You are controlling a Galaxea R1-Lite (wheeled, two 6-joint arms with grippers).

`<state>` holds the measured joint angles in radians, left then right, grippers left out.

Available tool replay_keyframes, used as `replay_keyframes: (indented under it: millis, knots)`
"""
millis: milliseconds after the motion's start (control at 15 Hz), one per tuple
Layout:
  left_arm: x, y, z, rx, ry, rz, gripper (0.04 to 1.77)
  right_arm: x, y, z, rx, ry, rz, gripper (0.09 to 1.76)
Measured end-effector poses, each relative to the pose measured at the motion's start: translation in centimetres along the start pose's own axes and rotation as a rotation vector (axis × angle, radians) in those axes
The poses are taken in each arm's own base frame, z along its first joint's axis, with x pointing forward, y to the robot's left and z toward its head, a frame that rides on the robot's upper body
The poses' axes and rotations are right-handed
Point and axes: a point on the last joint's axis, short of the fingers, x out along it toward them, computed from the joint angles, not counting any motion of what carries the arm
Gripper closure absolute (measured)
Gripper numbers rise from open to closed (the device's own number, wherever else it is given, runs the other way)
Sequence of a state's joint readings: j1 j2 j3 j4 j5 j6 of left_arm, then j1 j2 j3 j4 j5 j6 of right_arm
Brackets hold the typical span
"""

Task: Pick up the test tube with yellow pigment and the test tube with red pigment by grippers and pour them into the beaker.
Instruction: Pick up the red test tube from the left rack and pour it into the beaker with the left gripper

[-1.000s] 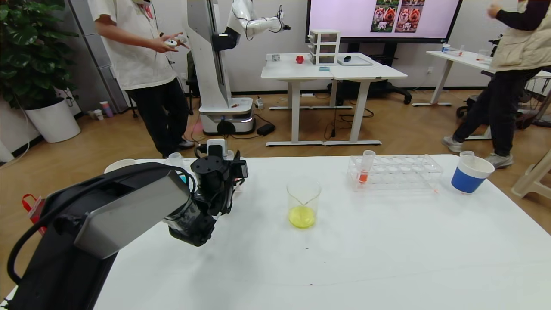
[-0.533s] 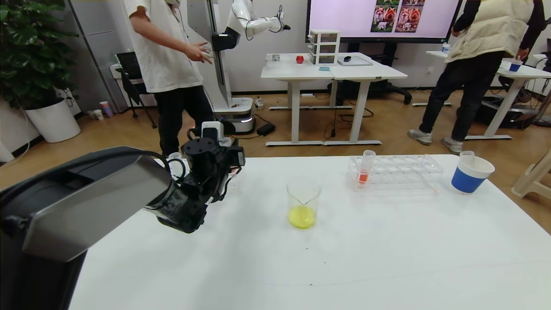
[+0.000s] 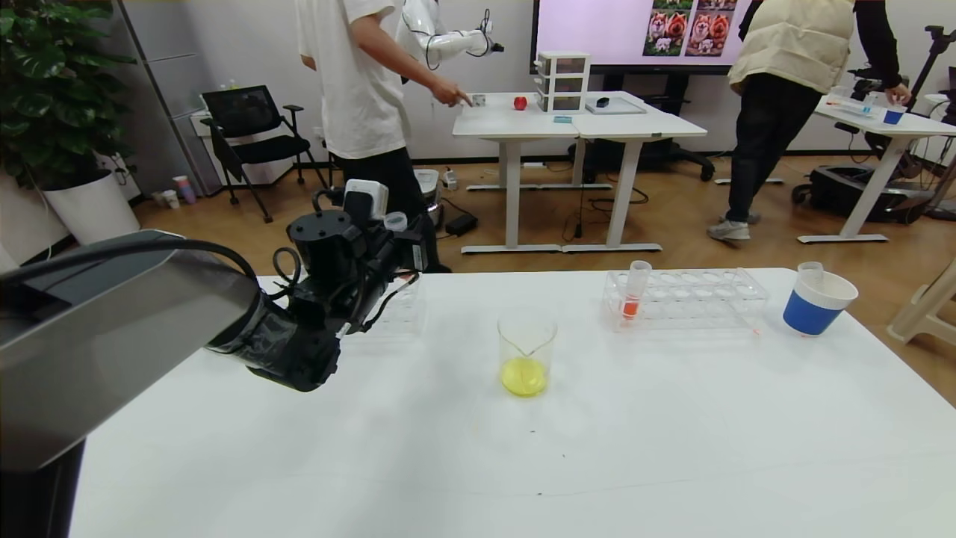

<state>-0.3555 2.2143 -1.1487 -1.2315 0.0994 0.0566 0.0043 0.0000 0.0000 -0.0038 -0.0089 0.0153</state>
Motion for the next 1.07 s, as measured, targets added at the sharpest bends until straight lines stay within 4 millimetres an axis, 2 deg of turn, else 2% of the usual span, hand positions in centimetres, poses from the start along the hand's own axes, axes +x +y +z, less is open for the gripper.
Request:
replay_keyframes:
  millis: [267, 533, 867, 1067]
  knots:
    - [-0.5, -0.6, 1.4, 0.061, -0.033, -0.287, 1.27, 0.0, 0.0, 0.0, 0.000, 0.000, 0.000, 0.11]
    - [-1.5, -2.9, 1.6, 0.275, -0.129, -0.519, 1.27, 0.0, 0.0, 0.0, 0.000, 0.000, 0.000, 0.11]
    - [-1.7, -5.4, 1.1, 0.513, -0.258, -0.687, 1.27, 0.0, 0.0, 0.0, 0.000, 0.000, 0.000, 0.11]
    - [-0.9, -6.2, 1.2, 0.614, -0.349, -0.734, 1.27, 0.0, 0.0, 0.0, 0.000, 0.000, 0.000, 0.11]
